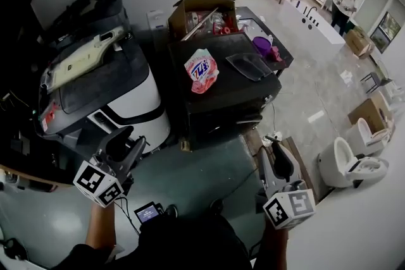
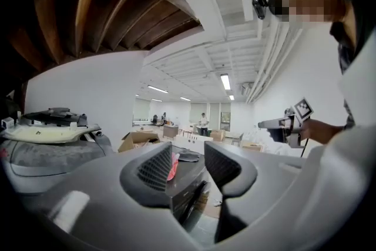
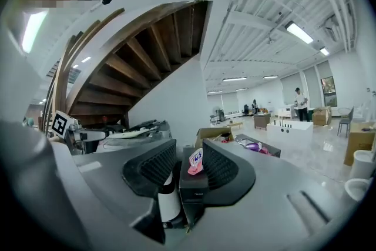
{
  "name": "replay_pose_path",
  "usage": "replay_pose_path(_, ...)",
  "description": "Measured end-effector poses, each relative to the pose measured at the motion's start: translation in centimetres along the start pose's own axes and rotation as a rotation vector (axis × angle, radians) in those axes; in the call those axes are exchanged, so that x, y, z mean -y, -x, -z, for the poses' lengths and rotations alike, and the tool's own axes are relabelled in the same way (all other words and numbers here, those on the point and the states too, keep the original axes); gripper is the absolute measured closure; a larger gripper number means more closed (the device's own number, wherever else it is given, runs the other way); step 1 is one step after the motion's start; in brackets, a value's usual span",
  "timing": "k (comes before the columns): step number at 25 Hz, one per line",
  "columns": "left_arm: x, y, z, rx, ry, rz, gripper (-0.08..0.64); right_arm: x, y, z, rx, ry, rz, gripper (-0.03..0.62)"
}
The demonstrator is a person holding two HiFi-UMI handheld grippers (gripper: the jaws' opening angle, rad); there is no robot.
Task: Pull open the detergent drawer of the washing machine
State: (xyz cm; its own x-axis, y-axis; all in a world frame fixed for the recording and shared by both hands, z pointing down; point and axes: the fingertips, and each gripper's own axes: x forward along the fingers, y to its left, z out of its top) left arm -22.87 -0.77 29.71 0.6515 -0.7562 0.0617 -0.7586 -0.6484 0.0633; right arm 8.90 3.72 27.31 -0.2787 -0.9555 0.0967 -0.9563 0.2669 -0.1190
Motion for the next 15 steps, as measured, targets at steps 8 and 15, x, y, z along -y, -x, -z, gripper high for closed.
replay_pose_path(8, 2.7, -3.3, -0.2, -0.016, -0.009, -0.124, 0.381, 5.2, -4.2, 0.6, -0.014, -0.026, -0.141, 0.469)
replay_pose_path(15, 4.4, -5.5, 0.1, -0.023, 0.002, -0.217, 0.38, 8.1, -6.7, 1.0, -0.036, -0.036, -0.246, 0.469)
